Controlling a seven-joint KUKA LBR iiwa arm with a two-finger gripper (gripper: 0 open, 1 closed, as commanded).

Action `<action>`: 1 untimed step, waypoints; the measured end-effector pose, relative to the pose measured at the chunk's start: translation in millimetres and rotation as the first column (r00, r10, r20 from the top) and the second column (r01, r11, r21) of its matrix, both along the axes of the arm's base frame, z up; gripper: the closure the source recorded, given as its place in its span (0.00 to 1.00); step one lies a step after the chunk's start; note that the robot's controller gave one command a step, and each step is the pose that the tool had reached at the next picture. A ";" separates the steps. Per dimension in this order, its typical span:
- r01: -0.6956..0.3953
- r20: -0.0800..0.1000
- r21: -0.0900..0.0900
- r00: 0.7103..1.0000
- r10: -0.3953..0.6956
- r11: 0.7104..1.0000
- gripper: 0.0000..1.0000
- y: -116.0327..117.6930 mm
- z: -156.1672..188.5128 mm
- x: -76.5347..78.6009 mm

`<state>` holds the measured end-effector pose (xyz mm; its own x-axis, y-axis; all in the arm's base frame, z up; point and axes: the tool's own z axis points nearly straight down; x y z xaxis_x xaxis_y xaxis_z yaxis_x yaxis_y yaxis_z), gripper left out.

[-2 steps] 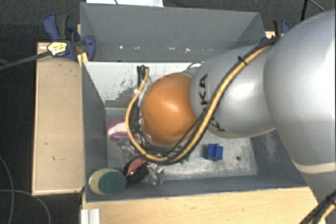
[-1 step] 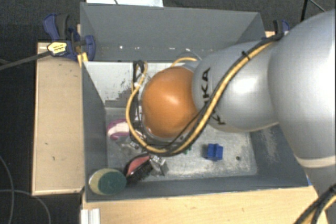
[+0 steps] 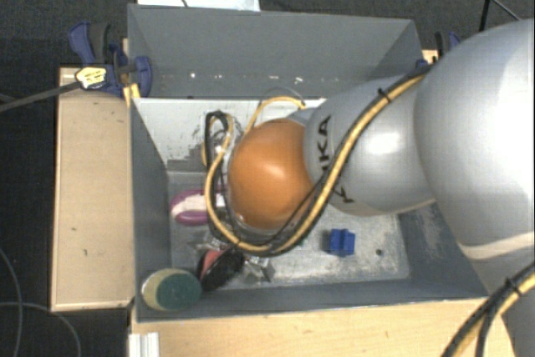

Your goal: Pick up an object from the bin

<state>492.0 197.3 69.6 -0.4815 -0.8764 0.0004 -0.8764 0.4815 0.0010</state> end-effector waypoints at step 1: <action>0.011 -0.001 0.001 1.000 -0.011 1.000 0.00 0.4 0.4 0.3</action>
Offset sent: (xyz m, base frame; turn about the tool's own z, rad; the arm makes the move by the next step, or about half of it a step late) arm 0.0000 0.0000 0.0000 0.0000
